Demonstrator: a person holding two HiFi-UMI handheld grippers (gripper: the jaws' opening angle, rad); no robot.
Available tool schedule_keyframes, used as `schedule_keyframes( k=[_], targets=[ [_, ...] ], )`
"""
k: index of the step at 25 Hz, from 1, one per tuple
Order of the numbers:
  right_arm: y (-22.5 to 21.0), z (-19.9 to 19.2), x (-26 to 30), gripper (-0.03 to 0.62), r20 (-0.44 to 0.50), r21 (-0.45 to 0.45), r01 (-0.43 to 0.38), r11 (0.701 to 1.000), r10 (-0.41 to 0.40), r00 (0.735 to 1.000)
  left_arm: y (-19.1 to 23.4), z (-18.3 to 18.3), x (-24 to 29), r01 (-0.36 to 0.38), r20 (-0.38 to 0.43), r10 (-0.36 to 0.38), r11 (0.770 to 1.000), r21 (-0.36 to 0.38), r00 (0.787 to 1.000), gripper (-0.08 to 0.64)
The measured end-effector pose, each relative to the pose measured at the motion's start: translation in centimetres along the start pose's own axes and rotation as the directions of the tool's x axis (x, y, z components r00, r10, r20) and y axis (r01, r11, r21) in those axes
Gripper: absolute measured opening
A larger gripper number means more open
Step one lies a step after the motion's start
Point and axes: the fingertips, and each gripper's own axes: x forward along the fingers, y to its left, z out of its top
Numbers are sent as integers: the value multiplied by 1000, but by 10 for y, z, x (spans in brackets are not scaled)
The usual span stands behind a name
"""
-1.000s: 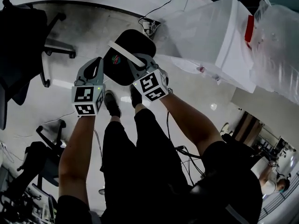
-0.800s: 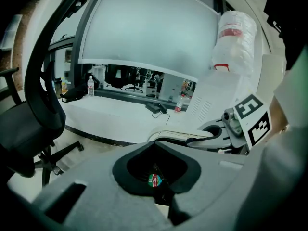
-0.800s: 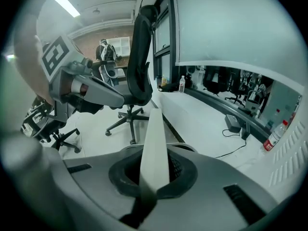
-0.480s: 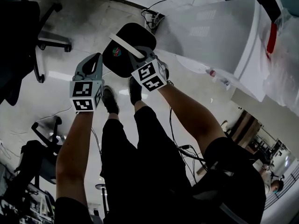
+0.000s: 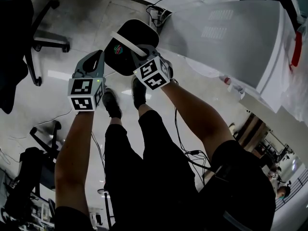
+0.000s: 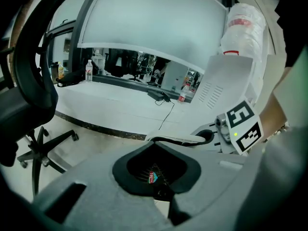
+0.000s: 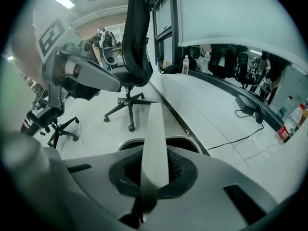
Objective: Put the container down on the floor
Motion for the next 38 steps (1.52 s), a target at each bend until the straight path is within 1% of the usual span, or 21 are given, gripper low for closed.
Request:
schedule_keyframes(
  k=[5,10,15,17,20,23,31,38],
  targets=[
    [1,-12,23,9,-19,11,-11,1000,11,1000,2,-11,12,6,-10,-6,1000,4,1000,11],
    [-3,-26,51,9,-48,3,-10,1000,10,999,12,-28,21,-13,-19,13,1000,-9,1000,11],
    [2,-25,73,9,-47,3,-18,1000,18,999,27,-42,23,-36,-32,36,999,1,999,11],
    [4,-25,79,9,-50,7,-26,1000,26,998,29,-45,24,-40,-31,39,999,-7,999,11],
    [5,-23,88,9,-49,13,-29,999,30,998,33,-48,22,-45,-25,44,998,-42,999,11],
    [3,-23,92,9,-45,20,-27,999,28,999,36,-53,20,-60,-24,59,996,-67,998,11],
    [10,-58,99,9,-127,51,-38,998,44,991,38,-69,19,-54,-45,51,997,-53,998,11],
    [7,-77,97,9,-149,65,-15,998,25,989,35,-74,20,-39,-49,36,998,-55,998,11]
  ],
)
